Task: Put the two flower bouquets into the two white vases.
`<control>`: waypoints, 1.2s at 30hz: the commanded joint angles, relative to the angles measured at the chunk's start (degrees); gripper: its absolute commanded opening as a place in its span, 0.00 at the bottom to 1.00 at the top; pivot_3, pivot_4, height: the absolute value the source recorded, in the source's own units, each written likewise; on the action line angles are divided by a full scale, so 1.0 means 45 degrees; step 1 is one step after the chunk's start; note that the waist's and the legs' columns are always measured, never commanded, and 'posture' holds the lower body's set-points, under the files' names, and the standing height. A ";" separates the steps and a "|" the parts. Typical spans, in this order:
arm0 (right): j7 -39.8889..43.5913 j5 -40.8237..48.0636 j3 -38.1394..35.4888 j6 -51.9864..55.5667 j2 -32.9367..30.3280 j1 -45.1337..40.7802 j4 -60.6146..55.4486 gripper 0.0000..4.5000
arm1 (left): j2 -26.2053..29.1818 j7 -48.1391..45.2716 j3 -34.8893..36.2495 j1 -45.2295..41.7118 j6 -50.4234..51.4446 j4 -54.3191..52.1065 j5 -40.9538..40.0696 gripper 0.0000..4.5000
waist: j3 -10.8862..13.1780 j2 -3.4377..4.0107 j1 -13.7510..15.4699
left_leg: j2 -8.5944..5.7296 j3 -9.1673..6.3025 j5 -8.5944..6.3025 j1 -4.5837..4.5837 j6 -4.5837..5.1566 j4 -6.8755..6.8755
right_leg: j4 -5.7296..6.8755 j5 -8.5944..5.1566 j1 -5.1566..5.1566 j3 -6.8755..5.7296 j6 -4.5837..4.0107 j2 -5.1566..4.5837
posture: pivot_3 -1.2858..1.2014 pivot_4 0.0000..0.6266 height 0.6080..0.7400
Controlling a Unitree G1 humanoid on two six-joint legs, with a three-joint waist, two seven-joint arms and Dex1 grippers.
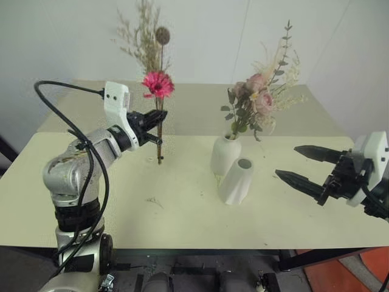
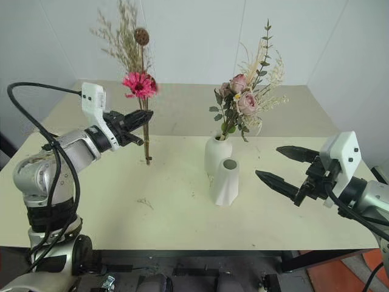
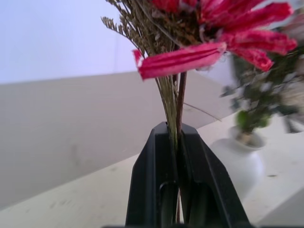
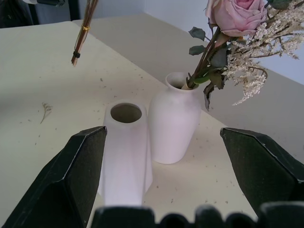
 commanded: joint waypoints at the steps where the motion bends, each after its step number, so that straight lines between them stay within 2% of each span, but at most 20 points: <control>1: 0.0279 0.0231 -0.0711 0.0010 -0.0305 0.0135 -0.0037 1.00 | 0.0026 -0.1555 0.0164 -0.0191 -0.1502 -0.0360 -0.1314 0.00 | 0.0000 0.0000 -0.0002 | 0.0000 0.0001 0.0000 -0.0002 0.0000 -0.0001 | -0.0002 0.0000 0.0000 0.0001 0.0000 0.0000 | 0.52 0.24 1.00; 7: 0.1086 0.0639 -0.1303 0.0205 -0.0673 0.0731 -0.0135 1.00 | -0.0402 -0.3034 -0.0532 -0.0785 -0.2754 0.0317 -0.2482 0.00 | 0.0000 0.0000 0.0035 | 0.0000 0.0001 0.0000 0.0000 0.0001 0.0006 | -0.0003 0.0000 0.0009 -0.0001 0.0002 0.0002 | 0.52 0.24 1.00; 11: 0.1258 0.0918 -0.1639 0.0285 -0.0775 0.0933 -0.0197 1.00 | -0.1105 -0.3469 -0.1257 -0.1364 -0.3417 0.1024 -0.2698 0.00 | 0.0000 -0.0001 0.0062 | 0.0000 0.0001 0.0000 0.0008 0.0001 0.0005 | -0.0004 0.0000 0.0016 0.0001 0.0002 0.0003 | 0.52 0.24 1.00; 20: 0.1949 0.1646 -0.2841 0.0456 -0.0733 0.1747 -0.0551 1.00 | -0.2790 -0.4647 -0.3149 -0.2604 -0.4967 0.2877 -0.2117 0.00 | 0.0002 -0.0004 0.0138 | -0.0002 -0.0001 0.0000 0.0002 0.0002 0.0005 | -0.0012 0.0000 0.0015 0.0000 0.0003 0.0005 | 0.52 0.24 1.00; 36: 0.1405 0.1875 -0.3632 0.0303 -0.0349 0.2620 -0.1234 1.00 | -0.4477 -0.5231 -0.5026 -0.3084 -0.7708 0.5785 0.0105 0.00 | 0.0004 -0.0007 0.0162 | -0.0003 -0.0001 0.0000 0.0001 0.0003 0.0003 | -0.0020 -0.0001 0.0015 0.0003 0.0004 0.0007 | 0.52 0.24 1.00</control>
